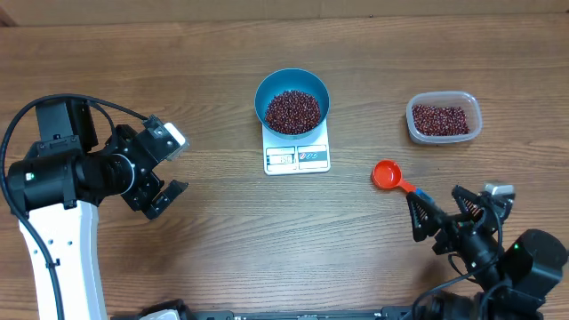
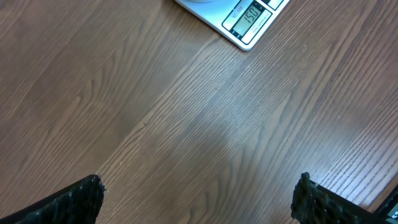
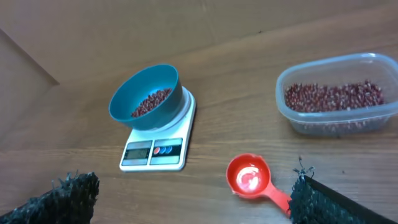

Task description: Scoop item into bowl and weigh 150g on scale

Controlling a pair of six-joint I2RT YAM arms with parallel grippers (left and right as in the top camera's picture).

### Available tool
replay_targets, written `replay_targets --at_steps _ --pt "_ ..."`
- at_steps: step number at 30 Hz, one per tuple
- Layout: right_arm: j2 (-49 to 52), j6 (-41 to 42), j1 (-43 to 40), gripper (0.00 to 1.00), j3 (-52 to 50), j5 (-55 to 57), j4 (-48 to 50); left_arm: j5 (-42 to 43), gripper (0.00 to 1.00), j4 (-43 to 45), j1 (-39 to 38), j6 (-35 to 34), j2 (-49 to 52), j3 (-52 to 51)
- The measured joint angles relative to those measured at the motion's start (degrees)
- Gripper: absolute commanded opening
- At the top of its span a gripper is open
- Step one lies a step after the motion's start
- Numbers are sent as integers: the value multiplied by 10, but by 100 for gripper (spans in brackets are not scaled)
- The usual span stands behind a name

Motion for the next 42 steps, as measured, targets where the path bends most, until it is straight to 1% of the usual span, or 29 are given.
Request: replay_targets --at_steps 4,11,23,29,35,42 --pt "0 0 0 100 -31 -3 44 0 100 0 0 0 0 0" --pt "0 0 0 100 -61 -3 90 0 100 0 0 0 0 0" --pt "0 -1 0 100 -97 34 110 0 100 0 0 0 0 0" --pt "0 0 1 100 -107 43 151 0 100 0 0 0 0 0" --pt "-11 0 27 100 -107 49 190 0 100 0 0 0 0 0" --pt "-56 0 63 100 -109 83 214 0 100 0 0 0 0 0"
